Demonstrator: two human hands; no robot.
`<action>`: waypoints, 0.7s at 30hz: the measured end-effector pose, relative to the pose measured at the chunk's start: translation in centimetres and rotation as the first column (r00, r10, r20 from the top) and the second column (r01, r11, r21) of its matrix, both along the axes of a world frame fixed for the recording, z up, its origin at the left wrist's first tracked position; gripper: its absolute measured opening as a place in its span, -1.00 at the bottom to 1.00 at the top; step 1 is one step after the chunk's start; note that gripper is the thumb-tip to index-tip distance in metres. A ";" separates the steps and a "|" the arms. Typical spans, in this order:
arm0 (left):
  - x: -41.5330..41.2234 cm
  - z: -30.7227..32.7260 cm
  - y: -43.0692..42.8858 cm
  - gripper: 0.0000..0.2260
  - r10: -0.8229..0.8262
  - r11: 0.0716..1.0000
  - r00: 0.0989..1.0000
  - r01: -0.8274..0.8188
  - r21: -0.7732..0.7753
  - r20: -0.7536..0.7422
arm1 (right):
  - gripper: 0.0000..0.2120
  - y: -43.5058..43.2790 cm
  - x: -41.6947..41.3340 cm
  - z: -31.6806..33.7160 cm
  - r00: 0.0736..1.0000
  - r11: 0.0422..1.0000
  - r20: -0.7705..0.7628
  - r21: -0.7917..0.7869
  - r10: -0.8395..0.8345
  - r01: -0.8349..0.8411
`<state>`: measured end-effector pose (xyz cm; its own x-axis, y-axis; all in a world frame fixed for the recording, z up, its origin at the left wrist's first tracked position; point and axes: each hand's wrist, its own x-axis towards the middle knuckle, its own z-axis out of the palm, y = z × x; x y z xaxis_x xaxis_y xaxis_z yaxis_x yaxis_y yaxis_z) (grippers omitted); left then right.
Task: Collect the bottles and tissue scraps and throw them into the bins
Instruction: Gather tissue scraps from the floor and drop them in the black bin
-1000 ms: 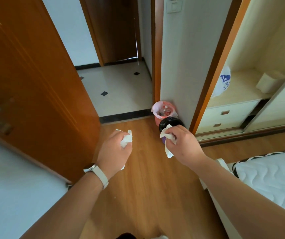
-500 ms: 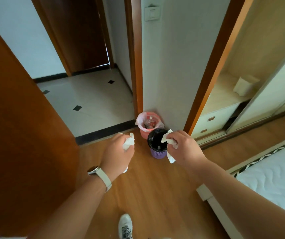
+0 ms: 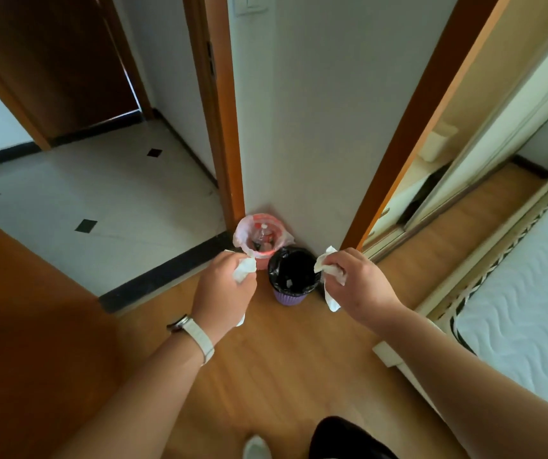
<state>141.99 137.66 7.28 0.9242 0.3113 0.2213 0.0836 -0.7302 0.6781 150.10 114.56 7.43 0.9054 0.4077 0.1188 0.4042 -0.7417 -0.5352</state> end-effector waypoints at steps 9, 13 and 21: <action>10.0 -4.1 1.3 -0.87 -0.063 0.998 0.994 0.061 -0.027 -0.089 | -0.77 2.0 8.3 -5.2 0.991 0.995 -0.095 0.035 -0.095 0.098; 14.5 -5.6 2.2 -0.90 -0.059 0.998 0.980 0.055 -0.029 -0.192 | -0.76 3.2 13.0 -8.1 0.976 0.990 -0.191 0.070 -0.109 0.125; 25.8 -6.6 2.8 -0.92 -0.076 0.997 0.961 0.078 -0.001 -0.265 | -0.76 4.0 23.4 -10.5 0.959 0.991 -0.269 0.079 -0.086 0.111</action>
<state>167.82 140.44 0.69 0.9712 0.2362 -0.0322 0.2028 -0.7476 0.6325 173.53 118.52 -3.06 0.9445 0.3136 -0.0977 0.1663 -0.7129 -0.6812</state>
